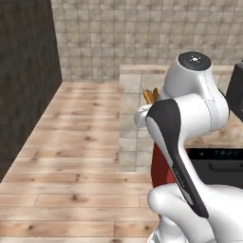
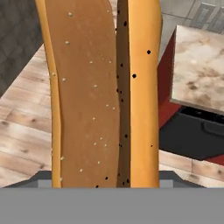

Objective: Move the hot dog bun to the plate on the dining table and place the condiment next to that plate. Then navigate to the fridge and take the sausage and place it on the plate as well.

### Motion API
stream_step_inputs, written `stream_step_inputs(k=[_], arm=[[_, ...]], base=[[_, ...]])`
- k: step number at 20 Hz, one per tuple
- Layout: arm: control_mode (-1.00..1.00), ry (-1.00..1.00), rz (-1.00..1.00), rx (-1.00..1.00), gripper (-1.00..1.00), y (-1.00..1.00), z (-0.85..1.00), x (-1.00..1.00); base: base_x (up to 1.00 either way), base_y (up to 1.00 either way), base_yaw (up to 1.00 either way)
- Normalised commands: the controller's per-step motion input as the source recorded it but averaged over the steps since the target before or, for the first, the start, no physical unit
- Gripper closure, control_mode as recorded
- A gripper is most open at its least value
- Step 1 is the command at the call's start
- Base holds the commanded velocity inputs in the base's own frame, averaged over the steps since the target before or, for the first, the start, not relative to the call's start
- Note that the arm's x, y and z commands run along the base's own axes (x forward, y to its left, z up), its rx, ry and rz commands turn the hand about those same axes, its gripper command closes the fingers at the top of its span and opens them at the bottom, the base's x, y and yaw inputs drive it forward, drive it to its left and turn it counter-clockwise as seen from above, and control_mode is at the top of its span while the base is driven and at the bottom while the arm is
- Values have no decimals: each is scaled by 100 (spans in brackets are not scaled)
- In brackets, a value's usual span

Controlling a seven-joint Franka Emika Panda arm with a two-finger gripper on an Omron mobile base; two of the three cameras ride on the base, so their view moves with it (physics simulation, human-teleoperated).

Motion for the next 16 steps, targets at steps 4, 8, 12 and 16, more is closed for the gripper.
stream_step_inputs(k=[4, 8, 12, 16], arm=[[100, 0, 0, 0, 100, 0, 0, 0], [100, 0, 0, 0, 100, 0, 0, 0], [100, 0, 0, 0, 100, 0, 0, 0], [100, 0, 0, 0, 100, 0, 0, 0]], base=[[100, 100, -50], [99, 100, -47], [89, 100, -38], [69, 100, -44]])
